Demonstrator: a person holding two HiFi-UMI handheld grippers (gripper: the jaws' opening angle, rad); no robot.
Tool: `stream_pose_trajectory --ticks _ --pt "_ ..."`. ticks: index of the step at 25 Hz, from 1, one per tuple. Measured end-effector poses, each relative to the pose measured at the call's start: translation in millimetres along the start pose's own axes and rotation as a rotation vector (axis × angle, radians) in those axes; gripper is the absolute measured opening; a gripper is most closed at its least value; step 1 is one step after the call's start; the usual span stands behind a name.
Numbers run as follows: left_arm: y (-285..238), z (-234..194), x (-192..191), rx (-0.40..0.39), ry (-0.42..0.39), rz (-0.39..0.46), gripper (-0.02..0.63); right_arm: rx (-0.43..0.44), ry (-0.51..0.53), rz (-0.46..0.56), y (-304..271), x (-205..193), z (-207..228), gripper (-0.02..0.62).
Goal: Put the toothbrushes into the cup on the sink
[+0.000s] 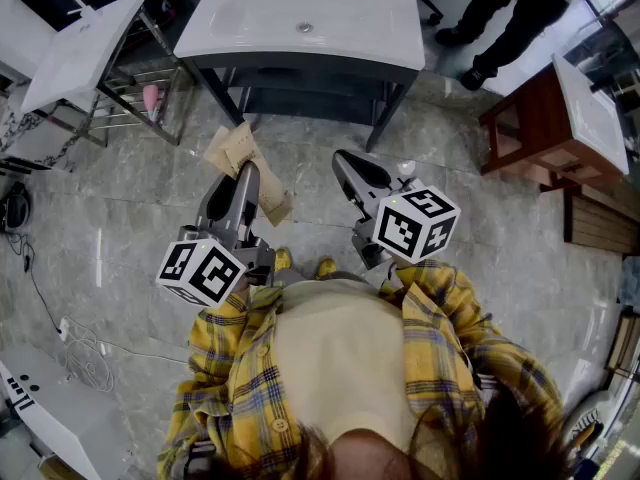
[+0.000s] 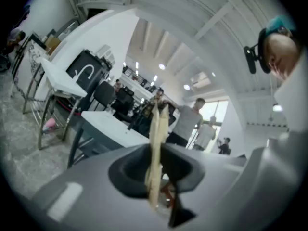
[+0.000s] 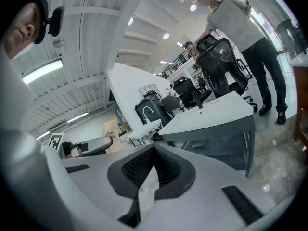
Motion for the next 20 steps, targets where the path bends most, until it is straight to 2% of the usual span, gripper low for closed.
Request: stream_pose_trajectory --ticks 13,20 --pt "-24.0 -13.4 -5.8 0.0 -0.002 -0.023 0.065 0.005 -0.021 -0.012 -14.8 2.5 12.9 0.014" --pt "-53.7 -47.6 0.4 -0.034 0.011 -0.03 0.064 -0.019 -0.006 -0.011 -53.7 13.9 16.2 0.014"
Point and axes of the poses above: the fingertips, and each gripper's own axes: y backward along the fingers, z to its right, x out of its top, the point moved 1 cm from there along y, backward along the fingers, and after that the axes turned 15 degrees about -y, right-handed, at the moved point
